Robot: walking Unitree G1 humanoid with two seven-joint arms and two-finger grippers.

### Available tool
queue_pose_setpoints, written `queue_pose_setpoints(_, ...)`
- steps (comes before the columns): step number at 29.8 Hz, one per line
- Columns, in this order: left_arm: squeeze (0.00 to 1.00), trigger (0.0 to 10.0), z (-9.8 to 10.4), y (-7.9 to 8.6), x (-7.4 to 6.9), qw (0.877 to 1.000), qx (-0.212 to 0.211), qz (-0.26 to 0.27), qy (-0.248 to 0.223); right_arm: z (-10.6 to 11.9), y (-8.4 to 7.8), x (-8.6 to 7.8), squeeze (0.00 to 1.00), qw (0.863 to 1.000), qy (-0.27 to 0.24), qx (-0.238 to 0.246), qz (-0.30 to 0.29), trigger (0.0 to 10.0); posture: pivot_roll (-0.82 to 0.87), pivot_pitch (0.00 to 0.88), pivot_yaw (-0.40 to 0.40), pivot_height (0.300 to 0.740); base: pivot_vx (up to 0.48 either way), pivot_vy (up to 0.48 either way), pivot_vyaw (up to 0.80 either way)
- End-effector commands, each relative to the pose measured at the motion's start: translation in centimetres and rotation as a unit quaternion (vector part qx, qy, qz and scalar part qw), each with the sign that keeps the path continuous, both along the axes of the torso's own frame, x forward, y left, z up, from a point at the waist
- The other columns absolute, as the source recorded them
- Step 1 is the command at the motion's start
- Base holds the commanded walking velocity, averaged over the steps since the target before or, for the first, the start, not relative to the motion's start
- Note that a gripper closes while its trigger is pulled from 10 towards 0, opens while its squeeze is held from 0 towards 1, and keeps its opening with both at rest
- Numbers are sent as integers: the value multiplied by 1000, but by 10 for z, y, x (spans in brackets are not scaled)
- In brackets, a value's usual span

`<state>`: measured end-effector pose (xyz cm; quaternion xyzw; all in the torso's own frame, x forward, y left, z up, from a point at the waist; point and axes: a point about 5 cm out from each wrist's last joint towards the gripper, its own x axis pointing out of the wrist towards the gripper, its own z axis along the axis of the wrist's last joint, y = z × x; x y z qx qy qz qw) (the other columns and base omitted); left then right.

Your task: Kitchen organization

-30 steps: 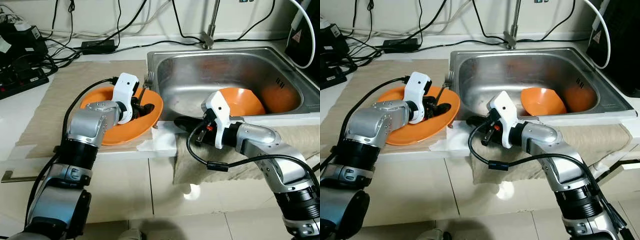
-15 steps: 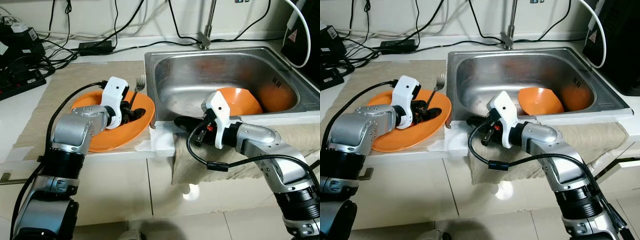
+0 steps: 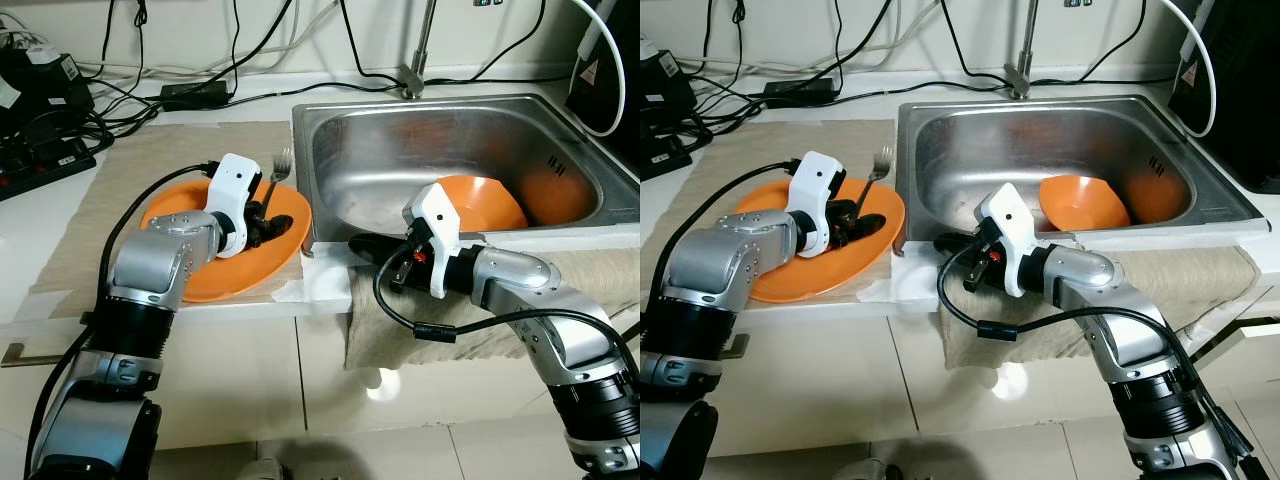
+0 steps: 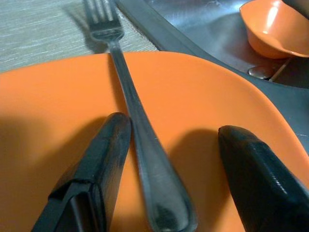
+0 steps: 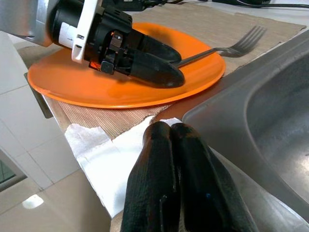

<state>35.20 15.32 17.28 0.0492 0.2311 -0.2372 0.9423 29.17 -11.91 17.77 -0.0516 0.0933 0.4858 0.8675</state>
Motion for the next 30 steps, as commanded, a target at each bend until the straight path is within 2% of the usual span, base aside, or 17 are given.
queue_pose_setpoints(1,114,0,-16,0,-5,999,0,-9,35,6,0,1,0,1000,-14,-3,-3,10000,60,14,45,740,0,0,0)
queue_pose_setpoints(2,275,0,-15,0,-4,1000,-2,-6,30,6,0,1,0,1000,-14,-3,-3,10000,61,13,45,740,0,0,0)
queue_pose_setpoints(6,306,0,-7,1,2,1000,-18,13,4,6,0,1,0,1000,-14,-2,-3,10000,61,13,44,740,0,0,0)
queue_pose_setpoints(7,396,0,-1,1,5,999,-30,18,-12,6,0,1,0,1000,-14,-2,-3,10000,60,13,44,740,0,0,0)
queue_pose_setpoints(8,396,0,3,2,6,999,-38,22,-23,6,0,1,0,1000,-14,-2,-3,10000,60,14,44,740,0,0,0)
queue_pose_setpoints(9,471,0,11,3,9,997,-50,28,-42,6,0,1,0,1000,-14,-2,-3,10000,60,14,43,740,0,0,0)
queue_pose_setpoints(12,486,0,19,4,10,996,-61,35,-57,6,0,1,0,1000,-13,-2,-3,10000,60,17,42,740,0,0,0)
queue_pose_setpoints(13,510,0,23,5,12,995,-64,39,-67,6,0,1,0,1000,-13,-2,-3,10000,60,18,41,740,0,0,0)
queue_pose_setpoints(14,584,0,33,6,13,993,-73,43,-86,6,0,1,0,1000,-13,-2,-3,10000,59,21,40,740,0,0,0)
queue_pose_setpoints(20,725,0,51,7,15,988,-89,48,-117,5,0,1,0,1000,-11,-2,-4,10000,60,24,38,740,0,0,0)
queue_pose_setpoints(24,698,0,53,8,16,988,-74,49,-128,5,0,1,0,1000,-11,-2,-4,10000,61,26,37,740,0,0,0)
queue_pose_setpoints(25,549,0,48,12,18,990,-47,57,-121,5,0,1,0,1000,-10,-1,-3,10000,61,26,38,740,0,0,0)
queue_pose_setpoints(26,549,0,48,12,18,990,-47,57,-121,5,0,1,0,1000,-10,-1,-3,10000,61,26,38,740,0,0,0)
queue_pose_setpoints(27,118,0,45,14,19,991,-32,61,-117,4,0,1,0,1000,-10,-1,-3,10000,61,27,38,740,0,0,0)
queue_pose_setpoints(28,592,3686,42,17,19,991,-21,65,-114,4,1,1,0,1000,-10,-1,-3,10000,61,27,38,740,0,0,0)
queue_pose_setpoints(29,1000,9451,40,20,19,991,-14,68,-113,4,1,1,0,1000,-10,-1,-3,10000,61,27,39,740,0,0,0)
queue_pose_setpoints(30,1000,10000,39,23,19,991,-10,72,-114,4,1,0,0,1000,-11,-2,-3,10000,61,28,39,740,0,0,0)
